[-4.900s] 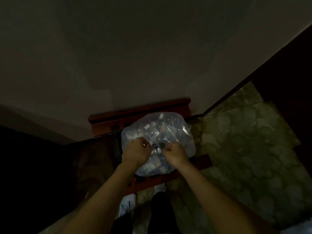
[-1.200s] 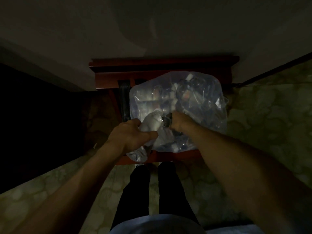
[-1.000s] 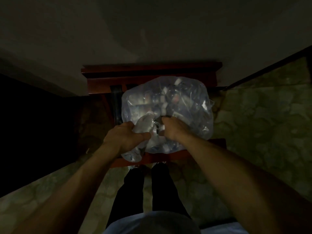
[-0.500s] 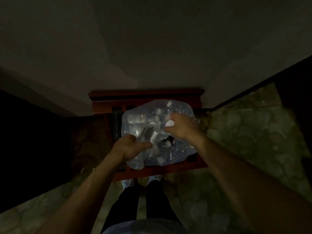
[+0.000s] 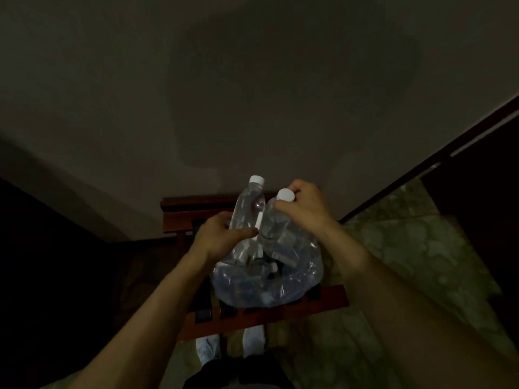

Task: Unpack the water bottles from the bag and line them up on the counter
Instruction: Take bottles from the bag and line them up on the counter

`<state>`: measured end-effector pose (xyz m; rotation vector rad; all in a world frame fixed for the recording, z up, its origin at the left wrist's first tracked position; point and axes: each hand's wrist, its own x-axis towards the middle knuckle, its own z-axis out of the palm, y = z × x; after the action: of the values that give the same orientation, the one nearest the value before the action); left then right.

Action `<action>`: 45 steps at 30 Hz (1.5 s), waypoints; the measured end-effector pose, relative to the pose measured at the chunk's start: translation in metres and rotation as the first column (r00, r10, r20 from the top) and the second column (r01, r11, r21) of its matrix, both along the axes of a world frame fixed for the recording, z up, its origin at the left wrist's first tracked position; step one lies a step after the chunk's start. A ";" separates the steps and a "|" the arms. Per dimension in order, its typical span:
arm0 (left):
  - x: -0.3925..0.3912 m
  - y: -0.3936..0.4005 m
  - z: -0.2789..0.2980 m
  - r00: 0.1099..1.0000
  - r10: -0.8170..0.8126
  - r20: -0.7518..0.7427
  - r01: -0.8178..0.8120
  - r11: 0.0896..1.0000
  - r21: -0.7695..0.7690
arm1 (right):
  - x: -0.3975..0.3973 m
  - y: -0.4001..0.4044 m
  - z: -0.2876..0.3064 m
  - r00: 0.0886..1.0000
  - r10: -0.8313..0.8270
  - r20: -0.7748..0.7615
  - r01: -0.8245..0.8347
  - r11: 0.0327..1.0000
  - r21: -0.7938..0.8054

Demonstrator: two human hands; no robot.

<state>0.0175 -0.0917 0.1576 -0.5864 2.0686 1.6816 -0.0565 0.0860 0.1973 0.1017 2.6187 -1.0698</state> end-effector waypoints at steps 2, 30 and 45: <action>0.004 -0.002 0.011 0.998 0.039 -0.044 -0.036 0.997 0.073 | 0.003 -0.003 0.016 0.999 -0.033 -0.024 0.031 0.996 -0.083; 0.126 -0.116 0.149 0.830 0.445 -0.337 -0.338 0.881 0.331 | 0.099 -0.178 0.193 0.877 0.343 -0.338 -0.244 0.922 0.300; 0.221 -0.291 0.253 0.702 0.165 -0.693 -0.262 0.964 -0.036 | 0.202 -0.341 0.264 0.979 0.182 -0.090 -0.199 0.946 -0.257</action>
<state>0.2385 -0.3829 0.4102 -0.2510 2.7302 2.1440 0.1456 -0.2546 0.4610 -0.2457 2.4510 -1.3580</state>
